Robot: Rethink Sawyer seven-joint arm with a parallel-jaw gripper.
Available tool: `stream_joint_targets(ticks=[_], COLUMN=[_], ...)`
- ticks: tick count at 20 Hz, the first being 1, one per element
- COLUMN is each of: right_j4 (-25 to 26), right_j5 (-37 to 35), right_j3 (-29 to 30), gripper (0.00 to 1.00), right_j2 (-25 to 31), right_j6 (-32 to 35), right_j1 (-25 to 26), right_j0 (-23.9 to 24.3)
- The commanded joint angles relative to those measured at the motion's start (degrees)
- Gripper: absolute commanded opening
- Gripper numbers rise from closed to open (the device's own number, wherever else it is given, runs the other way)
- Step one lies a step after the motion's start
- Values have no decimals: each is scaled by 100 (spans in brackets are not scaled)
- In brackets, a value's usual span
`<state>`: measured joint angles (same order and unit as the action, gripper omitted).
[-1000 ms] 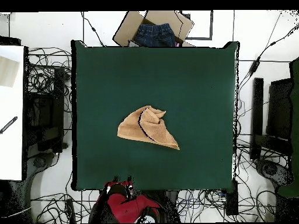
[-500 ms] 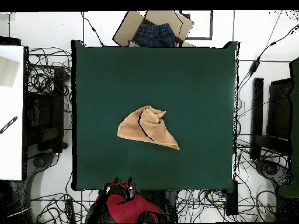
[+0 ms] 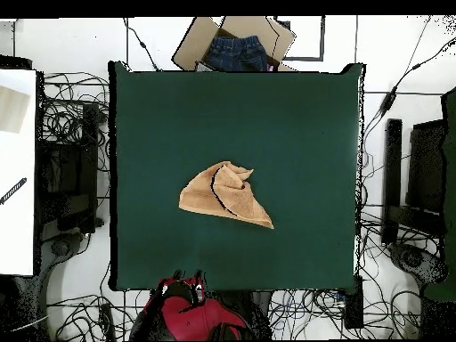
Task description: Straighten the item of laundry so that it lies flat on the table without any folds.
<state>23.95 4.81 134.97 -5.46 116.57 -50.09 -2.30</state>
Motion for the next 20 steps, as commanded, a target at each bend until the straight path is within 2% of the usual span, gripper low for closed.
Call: stream_joint_targets(ticks=[1, 7, 12, 20], right_j4=[-166, -180, -137, -159], right_j5=[-77, -153, -371, 61], right_j3=[-387, -429, -435, -386], gripper=[100, 100, 100, 100], right_j2=[506, 460, 630, 436], right_j6=[654, 622, 500, 698], right_j1=[332, 273, 153, 439], right_j0=[37, -17, 144, 2])
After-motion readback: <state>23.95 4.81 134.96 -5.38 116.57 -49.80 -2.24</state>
